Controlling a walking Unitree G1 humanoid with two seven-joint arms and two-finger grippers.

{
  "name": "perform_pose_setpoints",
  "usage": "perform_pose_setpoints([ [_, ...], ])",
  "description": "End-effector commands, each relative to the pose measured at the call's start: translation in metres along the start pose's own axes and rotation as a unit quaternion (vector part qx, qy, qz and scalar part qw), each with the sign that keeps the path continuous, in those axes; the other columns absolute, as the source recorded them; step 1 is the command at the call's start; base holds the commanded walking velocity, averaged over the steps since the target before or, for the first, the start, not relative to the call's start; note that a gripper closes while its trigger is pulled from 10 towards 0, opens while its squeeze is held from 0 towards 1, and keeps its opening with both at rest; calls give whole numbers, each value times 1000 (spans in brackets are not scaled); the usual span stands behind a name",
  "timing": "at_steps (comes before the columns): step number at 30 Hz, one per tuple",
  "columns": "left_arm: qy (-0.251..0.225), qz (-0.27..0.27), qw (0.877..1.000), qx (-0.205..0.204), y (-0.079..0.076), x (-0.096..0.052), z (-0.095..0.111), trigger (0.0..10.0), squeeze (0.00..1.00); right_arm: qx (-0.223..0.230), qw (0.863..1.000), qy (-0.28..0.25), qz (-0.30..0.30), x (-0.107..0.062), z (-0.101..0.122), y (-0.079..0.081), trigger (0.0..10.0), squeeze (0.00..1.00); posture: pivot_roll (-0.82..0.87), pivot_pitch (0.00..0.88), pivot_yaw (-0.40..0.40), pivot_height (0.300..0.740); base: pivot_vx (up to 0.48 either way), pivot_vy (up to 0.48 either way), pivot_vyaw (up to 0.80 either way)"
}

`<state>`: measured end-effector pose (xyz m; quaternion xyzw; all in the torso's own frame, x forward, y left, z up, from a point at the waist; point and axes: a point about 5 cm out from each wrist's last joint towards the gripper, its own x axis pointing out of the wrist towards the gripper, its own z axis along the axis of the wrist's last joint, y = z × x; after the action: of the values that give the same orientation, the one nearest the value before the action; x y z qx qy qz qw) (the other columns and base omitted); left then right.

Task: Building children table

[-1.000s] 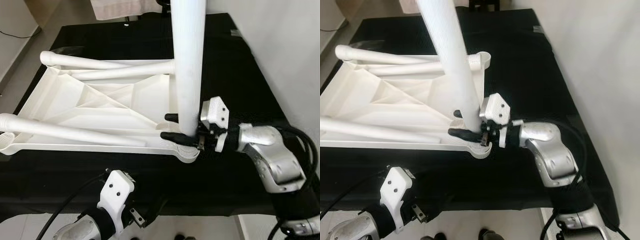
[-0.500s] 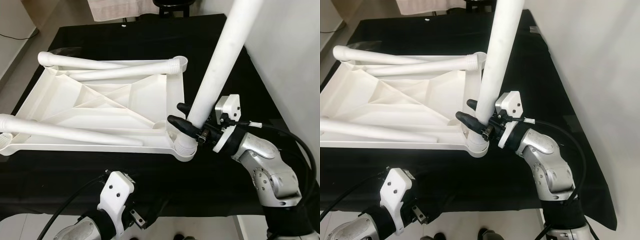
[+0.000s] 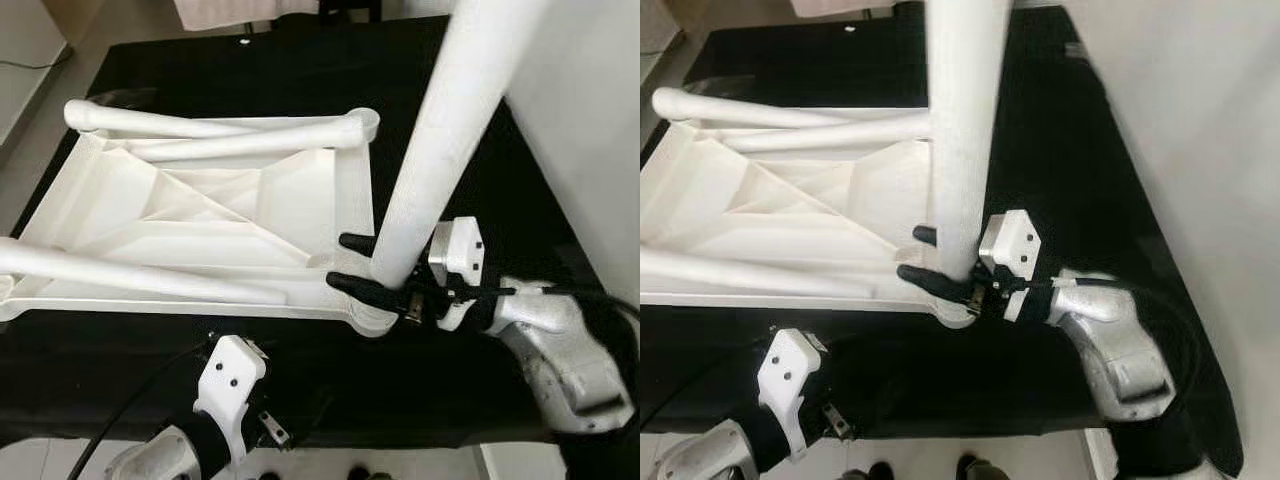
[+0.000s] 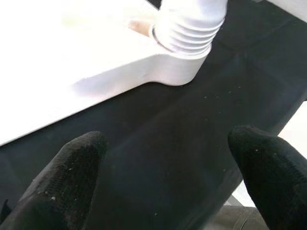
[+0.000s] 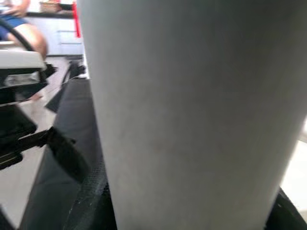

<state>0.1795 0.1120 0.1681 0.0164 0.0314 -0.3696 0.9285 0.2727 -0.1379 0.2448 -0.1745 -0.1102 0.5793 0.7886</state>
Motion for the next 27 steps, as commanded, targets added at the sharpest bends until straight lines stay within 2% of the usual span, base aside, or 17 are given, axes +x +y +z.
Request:
perform_pose_setpoints([
  [1,10,-4,1000,-7,-3,-1,-3,10000,0,83,993,59,61,2,-37,20,10000,0,-28,313,17,740,0,0,0],
  [5,9,-3,1000,-7,-3,0,-3,10000,0,76,991,61,91,3,-33,10,10000,0,-27,308,11,740,0,0,0],
  [10,8,-2,1000,-8,-3,0,-3,10000,0,85,989,55,112,6,-31,6,10000,0,-28,308,8,740,0,0,0],
  [17,6,-1,1000,-8,-3,1,-3,10000,0,125,984,27,125,10,-31,3,10000,0,-30,306,6,740,0,0,0],
  [20,5,-1,1000,-8,-4,1,-3,10000,0,150,987,41,29,21,-43,-4,10000,0,-33,308,1,740,0,0,0],
  [23,5,-1,1000,-8,-4,1,-3,10000,0,150,987,41,29,21,-43,-4,10000,0,-33,308,1,740,0,0,0],
  [24,5,0,1000,-9,-4,1,-3,10000,0,159,986,48,-13,22,-47,-5,10000,0,-33,308,1,740,0,0,0],
  [25,5,0,1000,-9,-4,1,-3,10000,0,159,986,48,-13,22,-47,-5,10000,0,-33,308,1,740,0,0,0],
  [26,5,0,1000,-9,-4,1,-3,10000,0,164,984,51,-56,21,-51,-4,10000,0,-33,310,2,740,0,0,0],
  [27,5,1,1000,-9,-3,0,-3,10000,0,169,976,61,-126,18,-55,-2,10000,0,-35,312,2,740,0,0,0],
])
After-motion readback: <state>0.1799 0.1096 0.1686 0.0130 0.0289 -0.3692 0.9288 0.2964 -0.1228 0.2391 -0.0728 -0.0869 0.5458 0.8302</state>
